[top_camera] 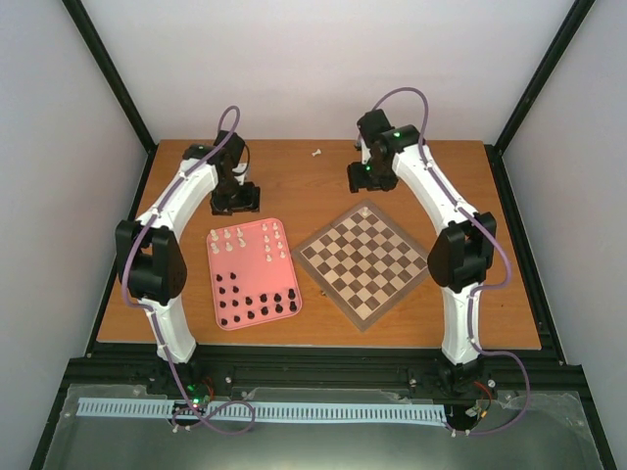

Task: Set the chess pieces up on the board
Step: Place the chess piece on the chessboard, then pick up the chess piece from the storage box.

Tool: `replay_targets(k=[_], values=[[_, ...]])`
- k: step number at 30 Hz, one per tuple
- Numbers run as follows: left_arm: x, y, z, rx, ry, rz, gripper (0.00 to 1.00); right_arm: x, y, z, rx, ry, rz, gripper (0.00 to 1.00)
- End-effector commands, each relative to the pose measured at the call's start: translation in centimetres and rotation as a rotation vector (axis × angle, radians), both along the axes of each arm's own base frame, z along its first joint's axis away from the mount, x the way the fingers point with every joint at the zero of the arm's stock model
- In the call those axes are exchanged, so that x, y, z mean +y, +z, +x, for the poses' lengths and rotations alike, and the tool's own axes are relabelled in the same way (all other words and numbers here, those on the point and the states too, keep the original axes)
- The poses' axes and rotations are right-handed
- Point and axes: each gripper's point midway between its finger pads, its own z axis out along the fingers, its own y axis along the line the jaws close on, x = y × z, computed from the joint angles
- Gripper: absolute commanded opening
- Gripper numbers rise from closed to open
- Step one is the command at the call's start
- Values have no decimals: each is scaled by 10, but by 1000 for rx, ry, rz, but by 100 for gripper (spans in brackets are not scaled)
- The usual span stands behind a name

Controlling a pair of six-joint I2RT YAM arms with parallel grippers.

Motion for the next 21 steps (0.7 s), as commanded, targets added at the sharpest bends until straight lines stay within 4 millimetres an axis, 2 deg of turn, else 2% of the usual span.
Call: replay_targets(k=[1, 7, 13, 21], values=[[17, -18, 7, 6, 88, 16, 70, 20, -5, -14, 27, 41, 36, 66], [28, -46, 12, 41, 136, 52, 65, 30, -19, -25, 57, 67, 48, 66], [29, -64, 20, 57, 156, 62, 60, 29, -28, -29, 79, 75, 32, 66], [32, -84, 21, 80, 170, 84, 57, 25, -34, -35, 95, 72, 21, 67]])
